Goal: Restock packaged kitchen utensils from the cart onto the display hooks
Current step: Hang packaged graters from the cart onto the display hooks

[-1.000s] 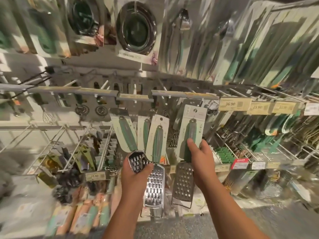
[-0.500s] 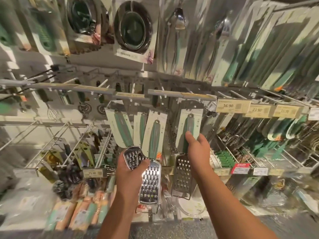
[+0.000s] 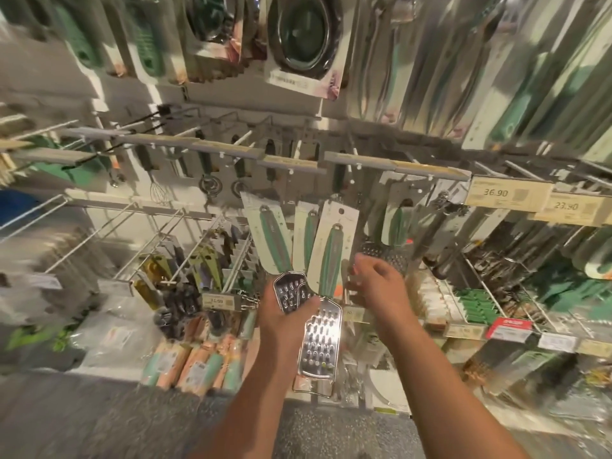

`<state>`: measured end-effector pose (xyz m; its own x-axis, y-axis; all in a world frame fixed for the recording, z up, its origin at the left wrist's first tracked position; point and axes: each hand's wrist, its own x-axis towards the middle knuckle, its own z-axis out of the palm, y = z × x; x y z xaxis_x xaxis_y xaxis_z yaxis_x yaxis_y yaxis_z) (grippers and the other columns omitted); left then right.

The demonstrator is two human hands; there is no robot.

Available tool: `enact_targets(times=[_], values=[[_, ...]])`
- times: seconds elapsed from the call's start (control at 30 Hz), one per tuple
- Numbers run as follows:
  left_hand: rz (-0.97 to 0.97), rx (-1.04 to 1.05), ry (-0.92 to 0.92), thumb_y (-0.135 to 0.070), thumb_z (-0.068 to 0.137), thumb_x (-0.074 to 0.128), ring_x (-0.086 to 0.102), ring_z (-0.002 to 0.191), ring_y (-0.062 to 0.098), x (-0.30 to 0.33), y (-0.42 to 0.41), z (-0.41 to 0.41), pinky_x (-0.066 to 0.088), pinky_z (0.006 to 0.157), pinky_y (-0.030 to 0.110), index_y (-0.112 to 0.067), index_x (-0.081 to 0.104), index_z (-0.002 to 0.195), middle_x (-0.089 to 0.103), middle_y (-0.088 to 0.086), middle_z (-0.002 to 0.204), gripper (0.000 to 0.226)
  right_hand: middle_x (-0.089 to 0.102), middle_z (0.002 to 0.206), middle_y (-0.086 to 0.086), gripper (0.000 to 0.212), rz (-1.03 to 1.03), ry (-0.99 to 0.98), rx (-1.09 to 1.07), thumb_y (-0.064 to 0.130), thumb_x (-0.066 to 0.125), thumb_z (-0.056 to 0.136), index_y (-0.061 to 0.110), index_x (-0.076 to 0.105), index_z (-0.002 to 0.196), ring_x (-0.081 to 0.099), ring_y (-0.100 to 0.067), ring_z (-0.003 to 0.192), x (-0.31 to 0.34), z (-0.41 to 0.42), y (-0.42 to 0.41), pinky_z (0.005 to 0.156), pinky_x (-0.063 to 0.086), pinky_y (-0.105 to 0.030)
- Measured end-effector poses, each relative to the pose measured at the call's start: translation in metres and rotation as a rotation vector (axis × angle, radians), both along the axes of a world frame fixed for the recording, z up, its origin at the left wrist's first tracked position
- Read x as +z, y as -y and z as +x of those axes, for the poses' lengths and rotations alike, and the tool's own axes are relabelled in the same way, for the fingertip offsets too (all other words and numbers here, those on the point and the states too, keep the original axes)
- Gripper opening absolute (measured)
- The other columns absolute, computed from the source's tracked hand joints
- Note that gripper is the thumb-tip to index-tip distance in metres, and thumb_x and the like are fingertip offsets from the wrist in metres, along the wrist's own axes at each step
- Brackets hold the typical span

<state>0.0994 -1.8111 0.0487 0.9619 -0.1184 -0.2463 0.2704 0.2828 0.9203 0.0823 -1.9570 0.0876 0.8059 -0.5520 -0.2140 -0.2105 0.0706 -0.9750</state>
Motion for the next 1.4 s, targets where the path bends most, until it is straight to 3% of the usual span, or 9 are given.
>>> enact_targets(times=[0.13,0.23,0.33,0.43,0.57,0.73,0.87,1.17,1.4], values=[[0.013,0.029,0.043,-0.009,0.082,0.086,0.047,0.139,0.019,-0.007,0.003,-0.001,0.04,0.107,0.035,-0.029,0.042,0.154,0.045,-0.001,0.157,0.087,0.067,0.082,-0.009,0.023,0.059,0.025,0.012,0.029,0.07,0.097,0.014,0.065,0.114,0.064,-0.024,0.079,-0.013,0.001,-0.013,0.088,0.059,-0.048],[0.035,0.012,0.053,-0.011,0.082,0.086,0.05,0.131,0.013,-0.012,0.003,0.0,0.039,0.107,0.037,-0.037,0.049,0.143,0.048,-0.003,0.151,0.075,0.057,0.088,-0.007,0.04,0.137,0.0,-0.011,0.036,0.076,0.093,0.015,0.055,0.12,0.058,-0.022,0.077,-0.021,0.005,-0.015,0.077,0.056,-0.042],[0.069,-0.002,0.045,-0.017,0.082,0.086,0.04,0.144,0.022,-0.01,0.004,0.001,0.039,0.108,0.041,-0.029,0.039,0.155,0.039,0.001,0.16,0.088,0.054,0.089,-0.008,0.037,0.115,-0.008,-0.001,0.039,0.078,0.09,0.013,0.058,0.109,0.054,-0.02,0.077,-0.026,0.007,-0.016,0.07,0.048,-0.038],[0.045,-0.009,0.054,-0.022,0.088,0.081,0.029,0.152,0.024,-0.006,0.004,0.001,0.031,0.112,0.039,-0.026,0.027,0.162,0.028,0.003,0.168,0.092,0.051,0.089,-0.008,0.036,0.077,0.058,0.003,0.037,0.078,0.09,0.012,0.057,0.103,0.051,-0.021,0.077,-0.023,0.005,-0.018,0.073,0.047,-0.04],[0.008,-0.022,0.013,-0.02,0.096,0.071,0.025,0.154,0.021,-0.004,0.005,0.004,0.024,0.12,0.044,-0.028,0.021,0.163,0.023,-0.002,0.17,0.084,0.054,0.087,-0.007,0.022,0.101,0.147,0.04,0.038,0.078,0.086,0.03,0.062,0.098,0.055,-0.026,0.079,-0.024,0.002,-0.016,0.086,0.055,-0.066],[-0.004,-0.028,-0.005,-0.015,0.098,0.067,0.022,0.156,0.022,-0.003,0.01,0.004,0.022,0.124,0.047,-0.029,0.017,0.164,0.017,-0.002,0.172,0.085,0.072,0.112,-0.011,0.019,0.076,0.174,-0.016,0.023,0.068,0.099,0.022,0.058,0.116,0.071,-0.027,0.099,-0.024,-0.004,-0.005,0.086,0.058,-0.043],[0.016,-0.062,0.01,-0.012,0.1,0.065,0.023,0.155,0.024,-0.002,0.016,0.003,0.024,0.122,0.047,-0.029,0.018,0.164,0.019,0.0,0.171,0.081,0.067,0.109,-0.009,0.029,-0.025,0.191,-0.049,0.046,0.073,0.087,0.039,0.06,0.111,0.067,-0.041,0.103,-0.018,-0.014,0.003,0.084,0.057,-0.065],[0.065,-0.118,0.034,-0.01,0.1,0.063,0.021,0.155,0.023,0.002,0.024,-0.001,0.023,0.123,0.049,-0.032,0.02,0.164,0.016,-0.003,0.171,0.08,0.069,0.111,-0.004,0.018,-0.062,0.292,-0.182,0.02,0.064,0.101,0.029,0.056,0.114,0.068,-0.025,0.1,-0.006,-0.026,0.032,0.085,0.059,-0.042],[0.113,-0.119,0.023,-0.012,0.101,0.063,0.021,0.155,0.025,0.005,0.022,-0.001,0.024,0.123,0.048,-0.031,0.02,0.164,0.016,0.002,0.172,0.078,0.069,0.109,-0.007,0.017,-0.059,0.24,-0.264,0.026,0.067,0.099,0.034,0.058,0.111,0.069,-0.036,0.1,-0.012,-0.022,0.039,0.084,0.058,-0.063]])
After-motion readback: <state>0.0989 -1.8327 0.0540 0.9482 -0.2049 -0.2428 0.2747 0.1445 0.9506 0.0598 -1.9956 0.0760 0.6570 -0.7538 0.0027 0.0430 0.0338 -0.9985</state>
